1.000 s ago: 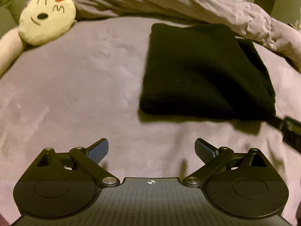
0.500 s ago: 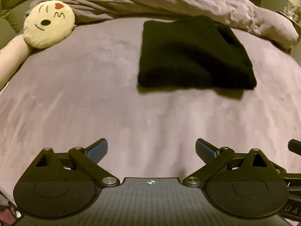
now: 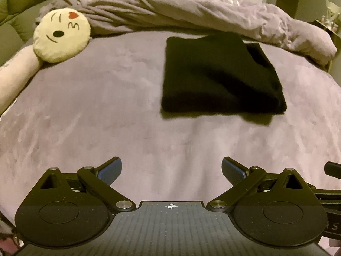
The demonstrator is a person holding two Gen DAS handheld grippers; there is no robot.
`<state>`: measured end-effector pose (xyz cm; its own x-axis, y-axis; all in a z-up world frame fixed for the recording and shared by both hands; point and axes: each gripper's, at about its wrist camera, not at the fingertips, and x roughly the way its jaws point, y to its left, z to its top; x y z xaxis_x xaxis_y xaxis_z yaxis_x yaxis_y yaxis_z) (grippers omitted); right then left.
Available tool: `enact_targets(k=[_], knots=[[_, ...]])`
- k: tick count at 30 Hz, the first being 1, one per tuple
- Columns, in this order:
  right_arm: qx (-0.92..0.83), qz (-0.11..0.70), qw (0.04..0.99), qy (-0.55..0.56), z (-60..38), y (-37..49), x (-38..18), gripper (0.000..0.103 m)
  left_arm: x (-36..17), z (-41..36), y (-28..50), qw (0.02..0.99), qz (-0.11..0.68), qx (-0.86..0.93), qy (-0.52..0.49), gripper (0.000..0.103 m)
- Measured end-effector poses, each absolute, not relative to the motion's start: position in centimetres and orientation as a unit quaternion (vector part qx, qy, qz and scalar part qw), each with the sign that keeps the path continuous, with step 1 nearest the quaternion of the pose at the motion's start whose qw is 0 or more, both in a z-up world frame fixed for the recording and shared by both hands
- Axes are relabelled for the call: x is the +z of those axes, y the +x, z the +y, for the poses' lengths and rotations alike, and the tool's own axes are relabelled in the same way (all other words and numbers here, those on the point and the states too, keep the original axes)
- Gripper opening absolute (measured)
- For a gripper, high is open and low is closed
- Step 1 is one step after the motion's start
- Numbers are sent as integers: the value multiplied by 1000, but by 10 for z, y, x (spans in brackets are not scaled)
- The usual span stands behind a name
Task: Fold small clothes
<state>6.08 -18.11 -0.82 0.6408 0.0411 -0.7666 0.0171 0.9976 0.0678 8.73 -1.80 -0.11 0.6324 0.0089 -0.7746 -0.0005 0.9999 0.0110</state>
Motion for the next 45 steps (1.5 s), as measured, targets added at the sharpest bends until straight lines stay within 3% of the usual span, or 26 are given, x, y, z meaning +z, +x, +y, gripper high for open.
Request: enact_targets(k=[45], knots=[[-27, 410, 911, 32, -184, 68, 6, 99, 16, -22, 91, 903, 428, 20, 29, 103]])
